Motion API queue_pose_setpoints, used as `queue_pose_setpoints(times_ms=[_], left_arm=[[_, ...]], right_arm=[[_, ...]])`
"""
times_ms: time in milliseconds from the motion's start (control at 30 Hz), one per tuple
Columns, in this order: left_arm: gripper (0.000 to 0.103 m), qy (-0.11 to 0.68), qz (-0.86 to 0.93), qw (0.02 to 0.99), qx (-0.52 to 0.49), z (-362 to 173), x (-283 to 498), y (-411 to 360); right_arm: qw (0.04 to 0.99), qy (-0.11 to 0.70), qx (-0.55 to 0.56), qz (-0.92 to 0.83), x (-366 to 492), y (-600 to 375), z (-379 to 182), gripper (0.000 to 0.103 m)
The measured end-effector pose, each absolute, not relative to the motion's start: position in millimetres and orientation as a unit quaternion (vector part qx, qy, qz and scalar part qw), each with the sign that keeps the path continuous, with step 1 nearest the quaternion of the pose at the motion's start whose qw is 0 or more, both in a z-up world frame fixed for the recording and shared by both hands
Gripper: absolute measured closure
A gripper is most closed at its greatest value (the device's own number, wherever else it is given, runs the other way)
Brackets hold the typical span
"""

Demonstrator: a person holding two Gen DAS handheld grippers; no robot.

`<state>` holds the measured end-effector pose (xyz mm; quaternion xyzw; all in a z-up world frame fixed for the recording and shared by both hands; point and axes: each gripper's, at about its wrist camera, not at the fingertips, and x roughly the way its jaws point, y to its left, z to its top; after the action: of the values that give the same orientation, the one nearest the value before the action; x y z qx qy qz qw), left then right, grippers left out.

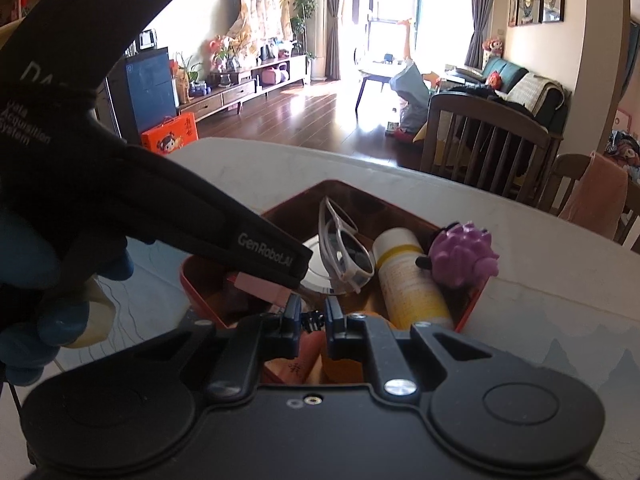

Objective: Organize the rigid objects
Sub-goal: 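Lower the sponge and tweezers into the tin and open both tools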

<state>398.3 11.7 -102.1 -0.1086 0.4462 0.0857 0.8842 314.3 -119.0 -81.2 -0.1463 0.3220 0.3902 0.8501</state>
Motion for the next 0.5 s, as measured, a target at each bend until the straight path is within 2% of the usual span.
queue_pose_setpoints(times_ms=[500], left_arm=[[0.062, 0.474, 0.088, 0.867, -0.126, -129, 410, 14]], right_arm=[[0.827, 0.376, -0.135, 0.395, 311, -121, -87, 0.089]])
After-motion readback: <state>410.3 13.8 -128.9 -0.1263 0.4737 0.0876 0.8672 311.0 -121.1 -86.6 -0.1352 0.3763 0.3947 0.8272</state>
